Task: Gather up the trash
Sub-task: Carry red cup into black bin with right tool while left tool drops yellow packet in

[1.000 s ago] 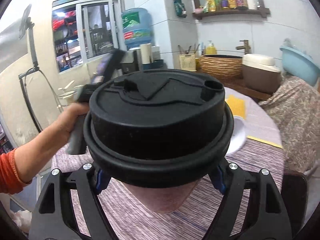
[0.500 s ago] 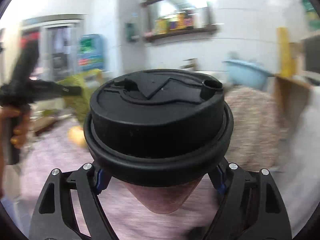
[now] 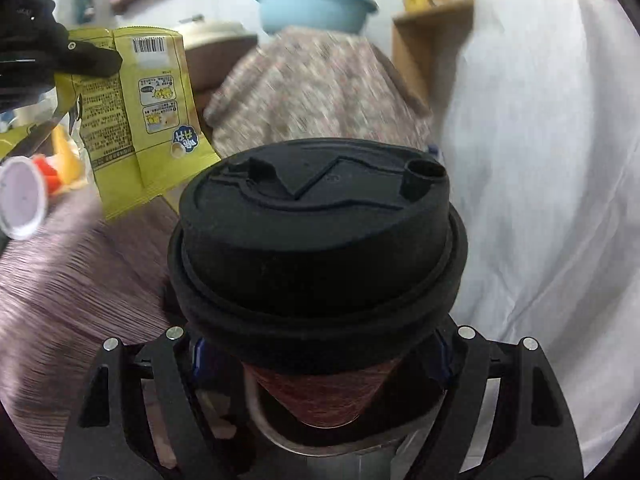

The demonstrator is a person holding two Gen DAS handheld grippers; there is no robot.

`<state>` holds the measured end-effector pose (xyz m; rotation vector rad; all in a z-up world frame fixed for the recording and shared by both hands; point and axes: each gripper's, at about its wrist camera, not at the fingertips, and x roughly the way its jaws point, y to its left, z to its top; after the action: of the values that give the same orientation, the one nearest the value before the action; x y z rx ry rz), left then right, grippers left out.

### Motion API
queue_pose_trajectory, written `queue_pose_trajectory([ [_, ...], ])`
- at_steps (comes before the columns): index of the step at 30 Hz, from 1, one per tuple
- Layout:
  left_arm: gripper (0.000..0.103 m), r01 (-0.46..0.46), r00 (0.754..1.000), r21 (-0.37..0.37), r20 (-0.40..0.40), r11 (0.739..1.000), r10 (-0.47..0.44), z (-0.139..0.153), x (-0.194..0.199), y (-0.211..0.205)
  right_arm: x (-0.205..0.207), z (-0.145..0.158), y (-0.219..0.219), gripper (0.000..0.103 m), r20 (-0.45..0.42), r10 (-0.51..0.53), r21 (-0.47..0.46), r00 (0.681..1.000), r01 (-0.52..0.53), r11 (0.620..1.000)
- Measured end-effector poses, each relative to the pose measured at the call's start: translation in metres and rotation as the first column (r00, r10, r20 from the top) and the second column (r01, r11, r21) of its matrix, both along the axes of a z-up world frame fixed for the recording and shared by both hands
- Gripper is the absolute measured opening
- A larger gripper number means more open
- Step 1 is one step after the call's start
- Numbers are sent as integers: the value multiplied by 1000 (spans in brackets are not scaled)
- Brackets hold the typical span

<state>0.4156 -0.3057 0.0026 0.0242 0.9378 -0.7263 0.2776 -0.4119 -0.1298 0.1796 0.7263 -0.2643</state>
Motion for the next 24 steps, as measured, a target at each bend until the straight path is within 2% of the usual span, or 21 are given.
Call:
queue_pose_trajectory([
  [4, 3, 9, 998, 46, -55, 999, -6, -36, 15, -31, 6, -31, -13, 79, -37, -28, 30, 999, 30, 999],
  [7, 3, 31, 999, 104, -44, 994, -27, -52, 17, -54, 11, -41, -20, 79, -51, -46, 59, 998, 49, 997],
  [10, 7, 22, 999, 162, -43, 987, -15, -68, 24, -71, 12, -52, -22, 85, -74, -80, 59, 994, 84, 995],
  [11, 11, 16, 999, 173, -44, 985, -8, -70, 25, -73, 9, -54, -24, 88, -86, -87, 55, 992, 92, 994],
  [12, 28, 14, 999, 183, -46, 983, -6, -71, 28, -76, 8, -56, -25, 89, -93, -90, 64, 992, 96, 993],
  [13, 53, 9, 999, 193, -42, 981, -1, -71, 29, -77, 8, -57, -27, 89, -96, -90, 74, 991, 97, 993],
  [14, 62, -5, 1000, 192, -21, 981, 9, -68, 29, -77, 4, -57, -26, 90, -91, -93, 74, 992, 99, 992],
  [17, 70, -28, 998, 131, 54, 991, 21, -47, 28, -66, -4, -55, -23, 97, -91, -114, 16, 989, 116, 993],
  [21, 76, -44, 995, 69, 96, 997, 38, -18, 22, -49, -13, -52, -20, 97, -121, -133, -42, 984, 129, 991],
  [24, 81, -40, 986, 39, 165, 998, 33, 6, 4, -26, -13, -44, -21, 97, -123, -151, -34, 981, 148, 988],
])
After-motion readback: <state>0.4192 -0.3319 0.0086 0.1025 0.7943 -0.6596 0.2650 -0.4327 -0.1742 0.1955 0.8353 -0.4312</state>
